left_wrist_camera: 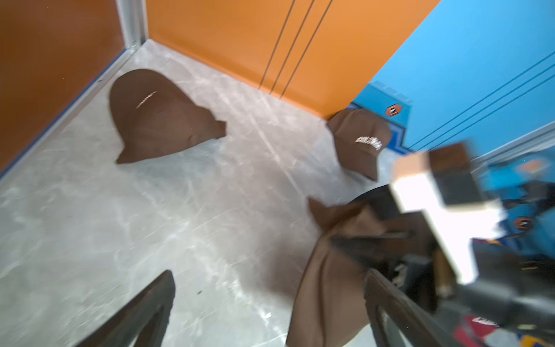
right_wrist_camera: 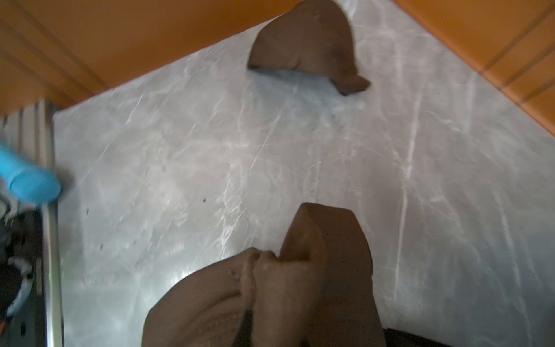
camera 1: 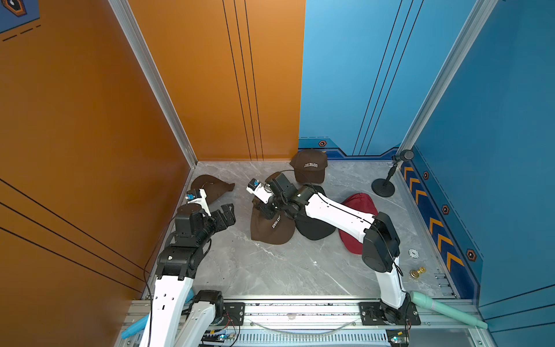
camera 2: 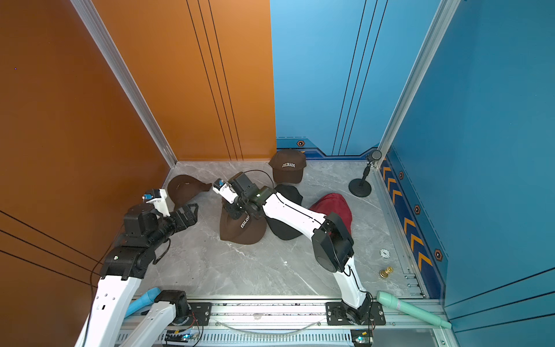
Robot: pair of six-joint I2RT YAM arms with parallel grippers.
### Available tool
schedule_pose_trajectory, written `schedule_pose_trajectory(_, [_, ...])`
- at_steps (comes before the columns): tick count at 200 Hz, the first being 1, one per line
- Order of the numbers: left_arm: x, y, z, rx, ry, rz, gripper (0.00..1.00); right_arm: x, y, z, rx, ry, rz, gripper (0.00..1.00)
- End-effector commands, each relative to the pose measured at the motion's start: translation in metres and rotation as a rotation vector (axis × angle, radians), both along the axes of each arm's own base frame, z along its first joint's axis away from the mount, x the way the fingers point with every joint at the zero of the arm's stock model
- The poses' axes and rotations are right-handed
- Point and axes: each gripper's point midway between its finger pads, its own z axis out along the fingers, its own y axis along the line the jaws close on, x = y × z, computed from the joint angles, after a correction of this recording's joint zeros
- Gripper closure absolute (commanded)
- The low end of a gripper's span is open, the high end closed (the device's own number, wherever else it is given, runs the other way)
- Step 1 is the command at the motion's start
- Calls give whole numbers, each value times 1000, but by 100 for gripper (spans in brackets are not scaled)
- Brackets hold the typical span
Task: Stack the baseball caps by color
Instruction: Pick up the baseball cap from the center of the board, then place the baseball cap at the center of the board.
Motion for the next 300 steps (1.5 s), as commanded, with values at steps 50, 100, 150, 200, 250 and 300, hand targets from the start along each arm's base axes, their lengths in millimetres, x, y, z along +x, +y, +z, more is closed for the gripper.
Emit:
schedule_pose_trajectory(50, [-20,5,-37,54,140,-31,2,66,-16,48,277,6,-847,100])
schedule_pose_trajectory(100, [-22,-1,-47,21,159,-64,2,94,-23,-17,255,93,-1108,100])
schedule_pose_trajectory(150, [-21,-8,-62,-29,177,-87,2,95,-20,-70,216,161,-1169,100])
schedule_pose_trajectory(200, [-20,-10,-66,-48,182,-97,2,109,-24,-94,223,134,-1222,100])
schedule_pose_trajectory(250, [-19,-12,-67,-54,185,-104,2,124,-44,-104,188,115,-1265,100])
schedule_pose_trajectory(300, [-19,-12,-67,-59,188,-106,2,126,-43,-119,178,138,-1261,100])
